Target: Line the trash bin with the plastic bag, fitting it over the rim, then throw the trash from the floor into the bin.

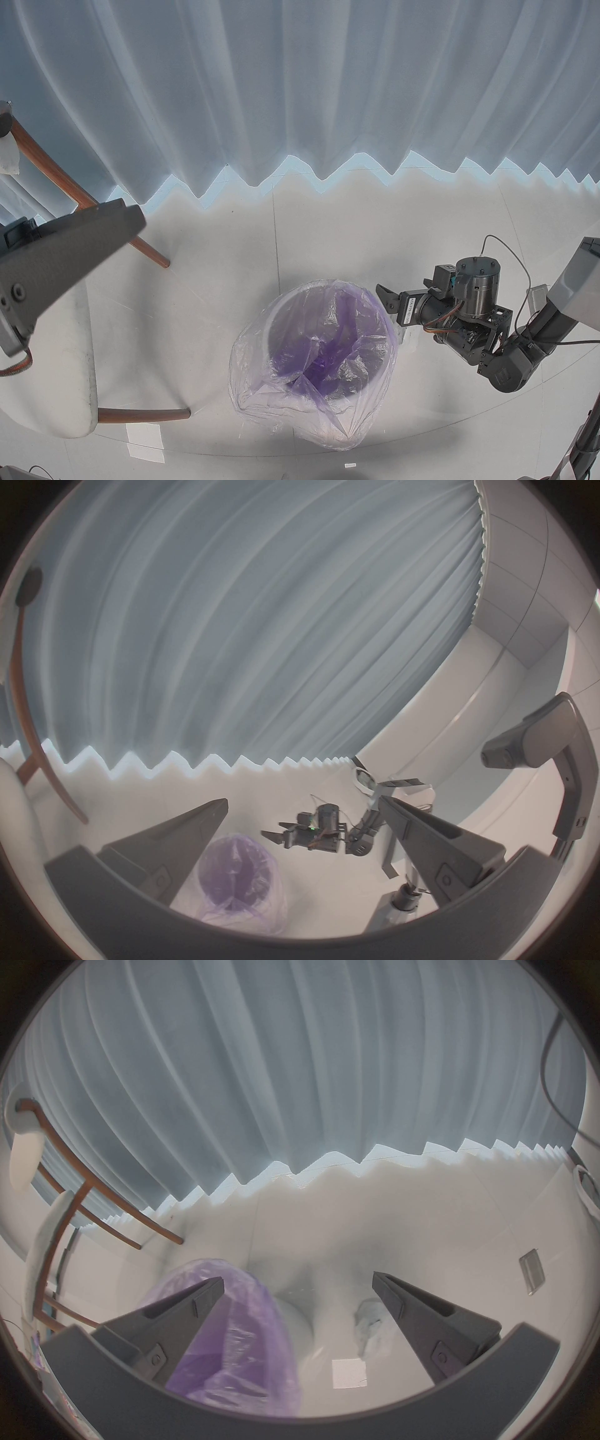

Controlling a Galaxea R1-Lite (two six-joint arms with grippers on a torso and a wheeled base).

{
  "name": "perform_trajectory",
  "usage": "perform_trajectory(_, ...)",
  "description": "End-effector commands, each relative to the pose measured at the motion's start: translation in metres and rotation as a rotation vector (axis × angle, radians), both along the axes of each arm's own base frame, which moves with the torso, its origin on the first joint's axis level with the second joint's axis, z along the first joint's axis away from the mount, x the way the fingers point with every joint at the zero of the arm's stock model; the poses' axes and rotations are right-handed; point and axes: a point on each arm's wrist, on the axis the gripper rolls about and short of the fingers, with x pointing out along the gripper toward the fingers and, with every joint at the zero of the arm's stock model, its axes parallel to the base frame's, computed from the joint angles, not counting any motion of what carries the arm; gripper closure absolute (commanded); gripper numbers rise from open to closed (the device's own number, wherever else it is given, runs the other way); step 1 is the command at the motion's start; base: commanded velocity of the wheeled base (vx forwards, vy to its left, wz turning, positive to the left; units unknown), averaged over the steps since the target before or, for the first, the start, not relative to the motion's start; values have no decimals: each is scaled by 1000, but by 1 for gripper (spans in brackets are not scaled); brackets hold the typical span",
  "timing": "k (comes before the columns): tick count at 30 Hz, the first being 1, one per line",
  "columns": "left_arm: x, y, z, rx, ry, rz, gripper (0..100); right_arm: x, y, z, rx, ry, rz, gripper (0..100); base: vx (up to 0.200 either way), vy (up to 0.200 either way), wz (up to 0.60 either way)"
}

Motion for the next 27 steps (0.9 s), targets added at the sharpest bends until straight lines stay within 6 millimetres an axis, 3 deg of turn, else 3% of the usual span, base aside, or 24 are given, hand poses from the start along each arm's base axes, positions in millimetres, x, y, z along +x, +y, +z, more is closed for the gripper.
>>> perform_trajectory(1,4,-4,-5,10,31,-23,0,-5,8,4,17,-7,24,0,0,0,0)
perform_trajectory(14,17,-10,7,-134,-12,-3,0,-6,26,-6,50,-13,67,0,0,0,0)
perform_trajectory(17,28,-9,4,-131,10,46,0,-4,27,-7,61,-43,68,0,0,0,0)
perform_trajectory(27,29,-11,-2,-118,28,69,0,-2,28,-9,66,-50,68,0,0,0,0)
